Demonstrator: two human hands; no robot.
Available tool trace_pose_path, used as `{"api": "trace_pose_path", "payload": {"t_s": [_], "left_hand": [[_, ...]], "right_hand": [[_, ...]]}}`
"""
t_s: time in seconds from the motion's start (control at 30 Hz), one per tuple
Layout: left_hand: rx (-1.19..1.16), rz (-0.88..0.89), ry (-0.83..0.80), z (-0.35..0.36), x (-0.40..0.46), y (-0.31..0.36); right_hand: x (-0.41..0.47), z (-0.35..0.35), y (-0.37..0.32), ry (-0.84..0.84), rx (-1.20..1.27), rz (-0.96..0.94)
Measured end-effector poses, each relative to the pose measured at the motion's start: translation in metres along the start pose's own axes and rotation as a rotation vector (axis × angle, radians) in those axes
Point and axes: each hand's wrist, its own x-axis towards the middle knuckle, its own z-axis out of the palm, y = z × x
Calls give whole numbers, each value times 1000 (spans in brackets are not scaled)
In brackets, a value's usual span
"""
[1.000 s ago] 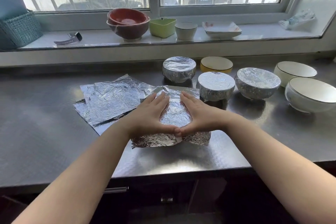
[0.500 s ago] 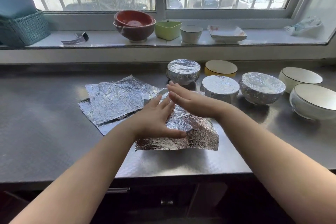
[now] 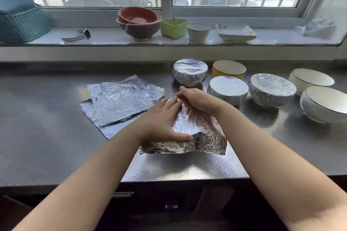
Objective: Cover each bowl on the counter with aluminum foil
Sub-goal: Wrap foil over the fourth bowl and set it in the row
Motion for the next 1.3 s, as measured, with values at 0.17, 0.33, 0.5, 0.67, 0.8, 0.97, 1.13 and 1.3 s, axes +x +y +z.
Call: {"api": "trace_pose_path", "payload": {"t_s": [0.17, 0.33, 0.5, 0.67, 0.8, 0.97, 1.13, 1.3], "left_hand": [[-55, -25, -13, 0, -1, 3], [-87, -30, -23, -1, -2, 2], [-101, -36, -35, -3, -3, 3], [-114, -30, -33, -2, -3, 3], [-122, -10, -15, -1, -1, 1], [-146, 4, 3, -1, -3, 1], [-143, 1, -7, 0, -1, -1], [-139, 1, -5, 0, -1, -1]], "right_hand": [[-11, -2, 25, -2, 464, 218], [-21, 1, 33, 97, 571, 283], [-37, -12, 45, 162, 562, 179], [-45, -32, 40, 263, 538, -163], [-57, 2, 36, 122, -92, -322], [-57, 25, 64, 246, -99, -445], [-54, 22, 79, 230, -117, -565], [-60, 9, 89, 194, -362, -596]]}}
